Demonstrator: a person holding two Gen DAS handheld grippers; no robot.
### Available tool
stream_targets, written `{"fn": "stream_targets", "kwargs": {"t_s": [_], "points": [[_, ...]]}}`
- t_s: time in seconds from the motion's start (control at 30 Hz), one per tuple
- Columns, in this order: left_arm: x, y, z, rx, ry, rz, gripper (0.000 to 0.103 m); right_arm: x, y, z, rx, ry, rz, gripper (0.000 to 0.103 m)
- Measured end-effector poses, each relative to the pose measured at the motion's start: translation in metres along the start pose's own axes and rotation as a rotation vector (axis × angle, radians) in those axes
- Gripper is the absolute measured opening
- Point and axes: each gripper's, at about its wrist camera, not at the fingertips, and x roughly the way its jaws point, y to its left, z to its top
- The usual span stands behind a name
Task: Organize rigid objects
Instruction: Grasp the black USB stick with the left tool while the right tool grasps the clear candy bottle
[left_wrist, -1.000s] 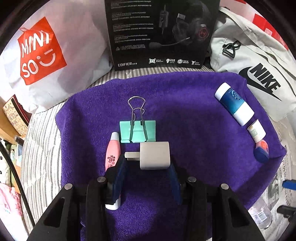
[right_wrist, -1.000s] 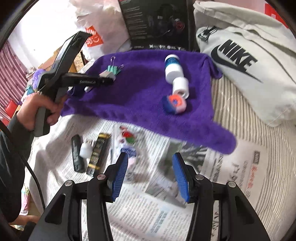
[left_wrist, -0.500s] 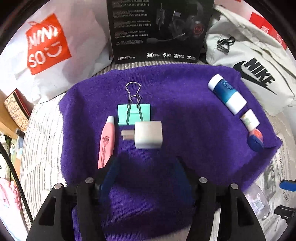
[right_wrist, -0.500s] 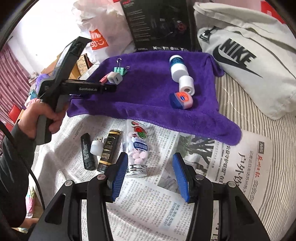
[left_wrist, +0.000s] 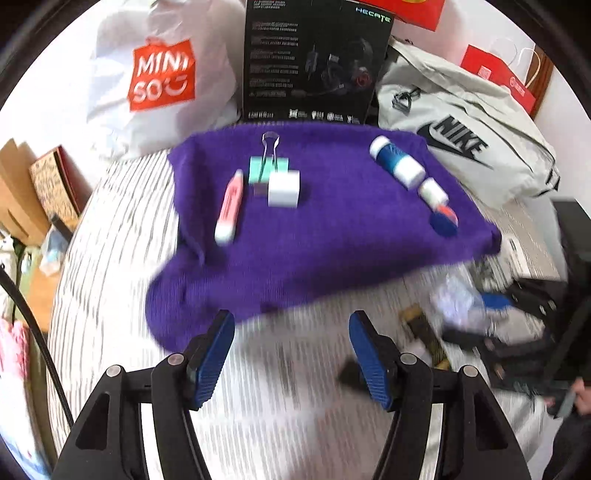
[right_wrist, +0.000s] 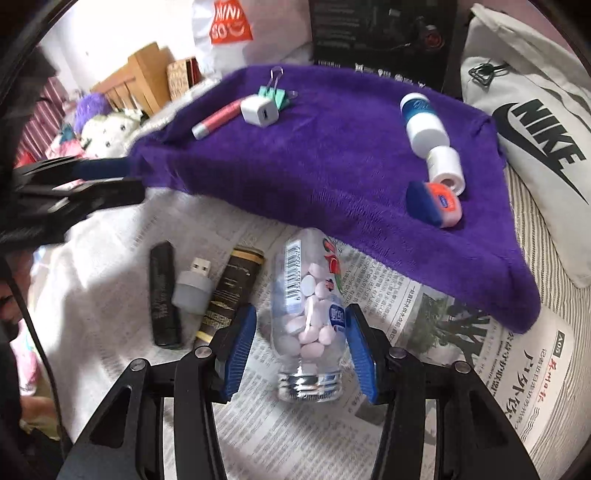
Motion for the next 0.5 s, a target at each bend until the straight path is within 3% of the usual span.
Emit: {"fn": "stream_targets", "kwargs": {"t_s": [0.07,0.27,0.5], "points": [[-0.003,0.002,-0.011,-0.016,0.006,-0.007,0.062,0.001,0.003,-0.001,-0.017,-0.028,-0.036,0.041],[0.002,-0.001,-0.036,-0.063,0.053,-0.052,0.062,-0.005,-0.004,-0.006,0.024,-0.053,-0.026,0.041],[0.008,-0.029,-0.041,-0.053,0.083,-0.083,0.062,-0.033,-0.026,-0.032,0.093,-0.057,-0.055,0.041]]}}
